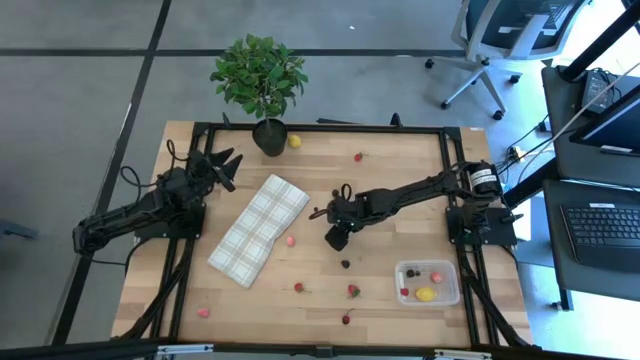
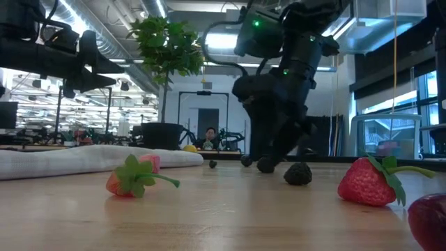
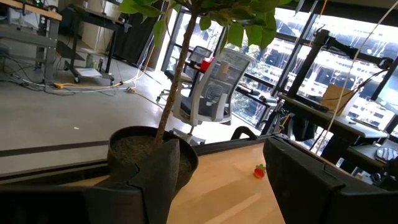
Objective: Pick and placing Produce into tupperware
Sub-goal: Put the top black raspberry into the transparent bin
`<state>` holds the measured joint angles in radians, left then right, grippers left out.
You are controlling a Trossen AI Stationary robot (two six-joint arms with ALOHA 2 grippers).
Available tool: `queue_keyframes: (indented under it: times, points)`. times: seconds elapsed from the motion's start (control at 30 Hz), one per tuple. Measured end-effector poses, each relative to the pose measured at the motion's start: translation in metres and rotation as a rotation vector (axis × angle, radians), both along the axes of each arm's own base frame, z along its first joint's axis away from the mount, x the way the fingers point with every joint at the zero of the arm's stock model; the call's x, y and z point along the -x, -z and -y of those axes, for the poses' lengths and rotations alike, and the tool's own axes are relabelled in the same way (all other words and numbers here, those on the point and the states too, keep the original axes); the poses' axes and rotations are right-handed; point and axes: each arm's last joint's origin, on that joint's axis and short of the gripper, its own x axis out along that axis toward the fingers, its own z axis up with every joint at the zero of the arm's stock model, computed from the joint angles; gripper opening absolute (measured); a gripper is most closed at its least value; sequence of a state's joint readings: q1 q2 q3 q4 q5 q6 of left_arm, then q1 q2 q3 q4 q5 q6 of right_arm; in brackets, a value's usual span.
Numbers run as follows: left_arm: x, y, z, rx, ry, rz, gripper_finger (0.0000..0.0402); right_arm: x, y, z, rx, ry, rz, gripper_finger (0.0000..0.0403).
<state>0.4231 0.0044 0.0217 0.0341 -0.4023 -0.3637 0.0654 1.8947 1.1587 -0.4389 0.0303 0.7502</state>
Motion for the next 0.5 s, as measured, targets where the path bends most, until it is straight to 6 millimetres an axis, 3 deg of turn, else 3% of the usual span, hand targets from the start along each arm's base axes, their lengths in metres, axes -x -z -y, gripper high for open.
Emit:
queue_keyframes:
  times: [0.5]
  points:
    - [0.0, 0.001, 0.0, 0.002, 0.0, -0.005, 0.0225, -0.004, 0.018, 0.007, 0.053, 0.01, -0.046, 0.0246]
